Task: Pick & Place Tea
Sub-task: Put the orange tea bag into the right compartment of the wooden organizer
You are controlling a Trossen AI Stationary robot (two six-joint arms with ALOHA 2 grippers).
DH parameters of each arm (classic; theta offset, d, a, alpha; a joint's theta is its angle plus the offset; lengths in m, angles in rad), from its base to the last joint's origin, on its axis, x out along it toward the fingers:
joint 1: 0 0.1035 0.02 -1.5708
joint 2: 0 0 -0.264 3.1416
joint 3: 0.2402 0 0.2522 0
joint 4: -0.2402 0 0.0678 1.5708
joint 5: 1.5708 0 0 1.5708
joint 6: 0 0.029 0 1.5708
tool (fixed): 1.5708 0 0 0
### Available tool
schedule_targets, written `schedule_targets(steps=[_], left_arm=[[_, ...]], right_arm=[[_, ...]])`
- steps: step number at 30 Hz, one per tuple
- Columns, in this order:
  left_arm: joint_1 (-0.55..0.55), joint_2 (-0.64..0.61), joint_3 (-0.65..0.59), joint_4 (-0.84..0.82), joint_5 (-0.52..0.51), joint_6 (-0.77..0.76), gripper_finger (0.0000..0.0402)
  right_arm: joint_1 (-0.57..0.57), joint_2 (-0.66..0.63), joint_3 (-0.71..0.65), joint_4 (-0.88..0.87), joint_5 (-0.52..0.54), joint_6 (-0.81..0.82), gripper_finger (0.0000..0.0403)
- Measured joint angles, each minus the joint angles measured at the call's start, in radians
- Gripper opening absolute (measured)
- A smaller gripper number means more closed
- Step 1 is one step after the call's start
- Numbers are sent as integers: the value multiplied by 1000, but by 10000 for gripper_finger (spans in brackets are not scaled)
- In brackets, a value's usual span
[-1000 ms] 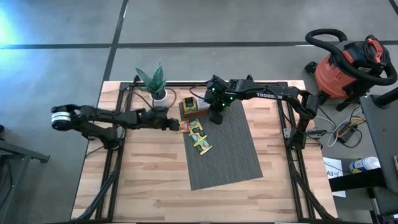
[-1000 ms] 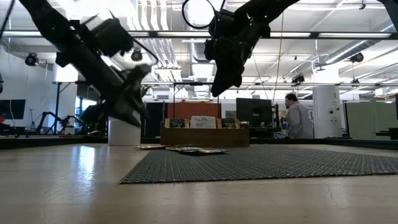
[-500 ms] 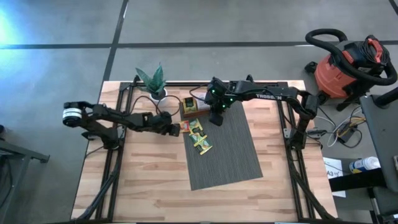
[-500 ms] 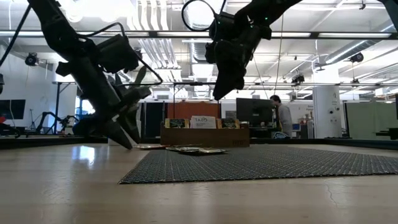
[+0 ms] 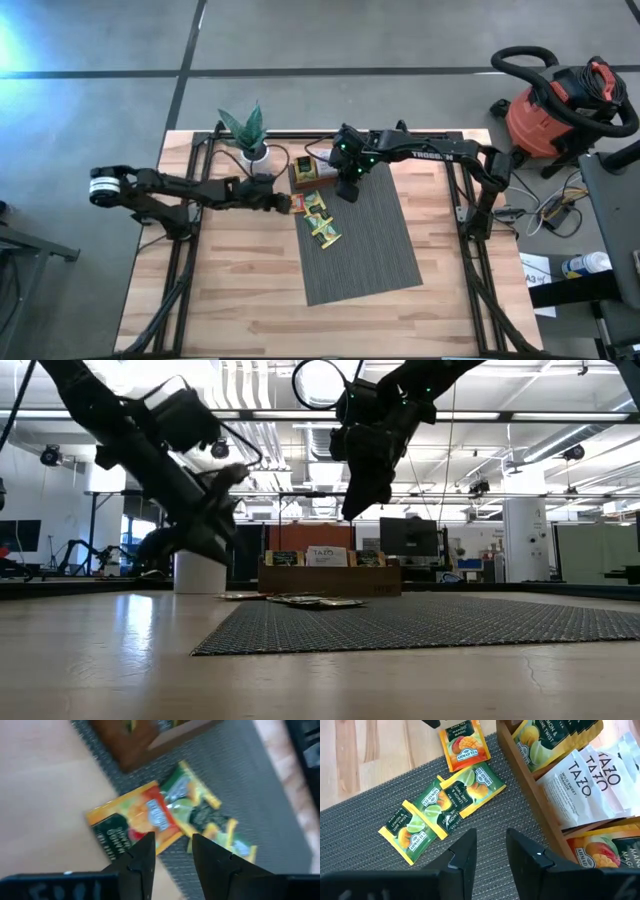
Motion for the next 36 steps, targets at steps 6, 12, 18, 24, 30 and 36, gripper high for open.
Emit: schedule_targets(steps=[6,12,18,24,30,36], left_arm=[[0,79,-4,0,-11,-10,124],[-1,160,16,2,27,-14,124],[-7,169,28,-47,105,-9,124],[-47,107,28,-209,113,11,124],[-115,60,26,-338,124,132,124],[-217,56,30,-349,124,330,124]], right_arm=[[0,0,-2,23,0,-9,98],[0,0,-4,26,0,-11,103],[0,0,-4,25,0,-11,97],[0,0,-4,24,0,-11,94],[2,0,-4,24,-5,7,101],[8,9,-4,29,-34,29,100]])
